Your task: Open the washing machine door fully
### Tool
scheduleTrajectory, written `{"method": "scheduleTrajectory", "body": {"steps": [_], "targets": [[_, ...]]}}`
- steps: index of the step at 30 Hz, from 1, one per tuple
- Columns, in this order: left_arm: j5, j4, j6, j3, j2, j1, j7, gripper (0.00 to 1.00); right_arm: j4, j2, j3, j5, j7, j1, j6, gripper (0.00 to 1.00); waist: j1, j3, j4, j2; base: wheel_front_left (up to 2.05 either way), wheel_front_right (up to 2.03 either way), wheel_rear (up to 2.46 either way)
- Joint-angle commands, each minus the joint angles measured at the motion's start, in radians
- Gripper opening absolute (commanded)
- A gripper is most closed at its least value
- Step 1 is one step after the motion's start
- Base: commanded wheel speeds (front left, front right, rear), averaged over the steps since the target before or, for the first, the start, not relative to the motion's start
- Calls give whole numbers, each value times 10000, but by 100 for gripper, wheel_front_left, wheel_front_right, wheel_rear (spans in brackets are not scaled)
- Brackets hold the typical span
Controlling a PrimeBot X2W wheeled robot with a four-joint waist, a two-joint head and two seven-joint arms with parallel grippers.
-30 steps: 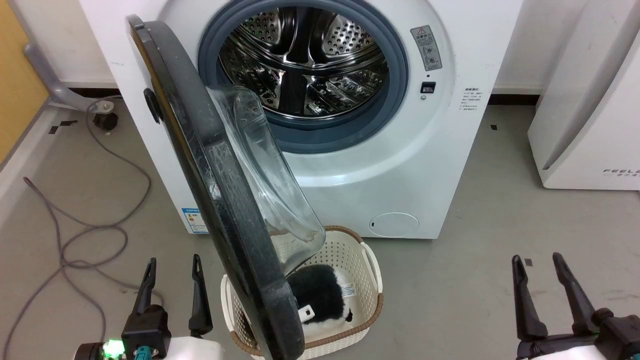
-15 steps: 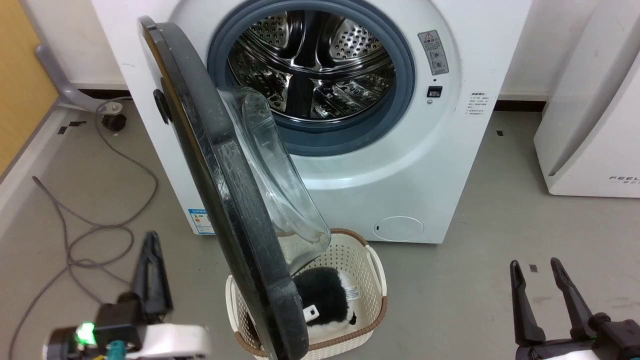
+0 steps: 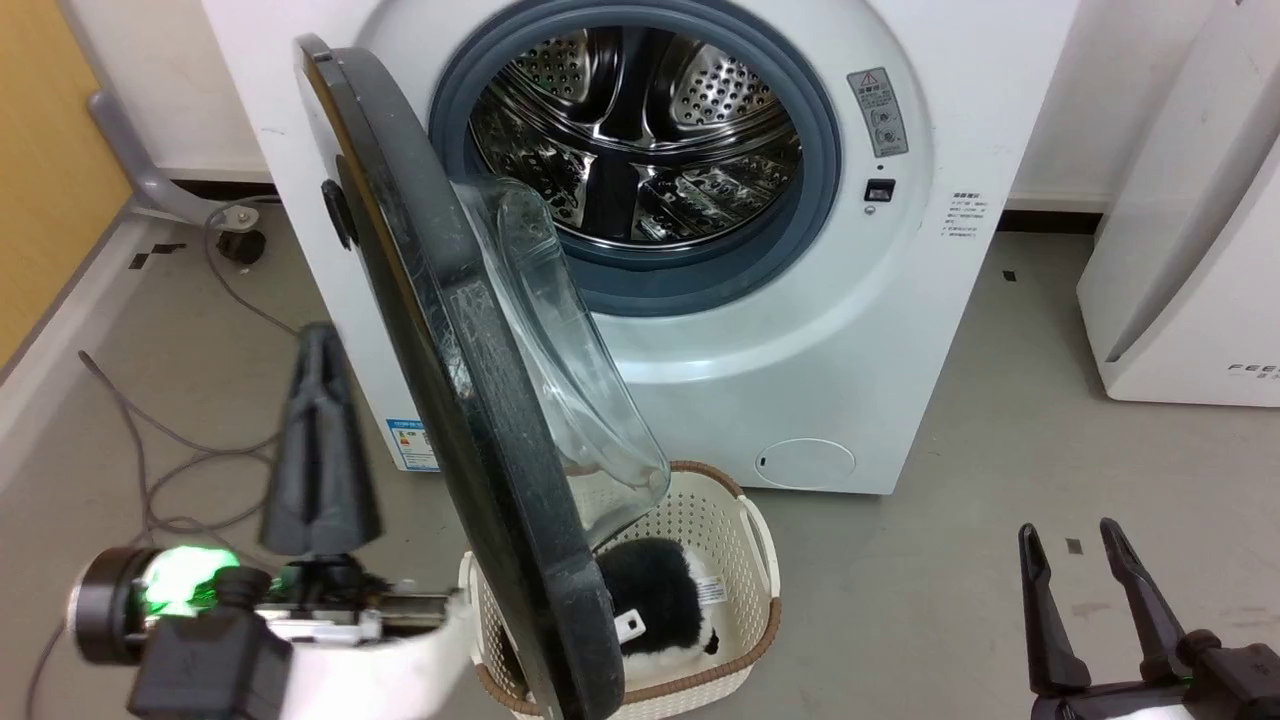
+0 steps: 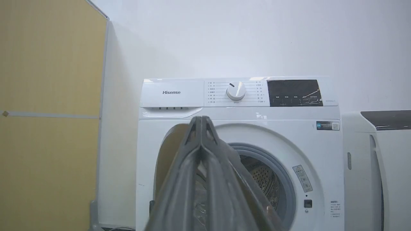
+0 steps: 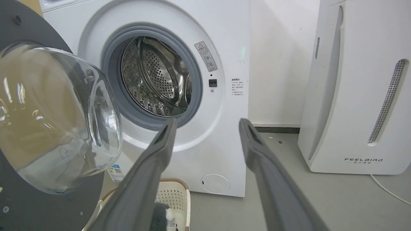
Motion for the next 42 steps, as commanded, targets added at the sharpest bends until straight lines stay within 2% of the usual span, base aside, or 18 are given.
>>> {"method": "scheduleTrajectory", "body": {"steps": [1, 11, 21, 33, 42], "targets": [[37, -160, -70, -152, -1, -149, -42, 0, -57, 46, 16, -27, -43, 186, 8, 100, 0, -6, 7, 0, 0, 0, 0], [214, -758, -650, -2044, -31, -190, -42, 0, -118, 47, -56, -70, -43, 201, 8, 100, 0, -39, 94, 0, 0, 0, 0], [401, -136, -1119, -4096, 23, 535, -42, 0, -88, 47, -28, -20, -43, 161, 8, 100, 0, -1, 246, 0, 0, 0, 0], [299, 1128, -1263, -4738, 145, 939, -42, 0, -34, 47, -34, -110, -43, 63, 8, 100, 0, 122, 309, 0, 0, 0, 0], [209, 2480, -1201, -4777, 247, 1080, -42, 0, 45, 47, -111, -193, -43, 61, 8, 100, 0, 259, 257, 0, 0, 0, 0]]}}
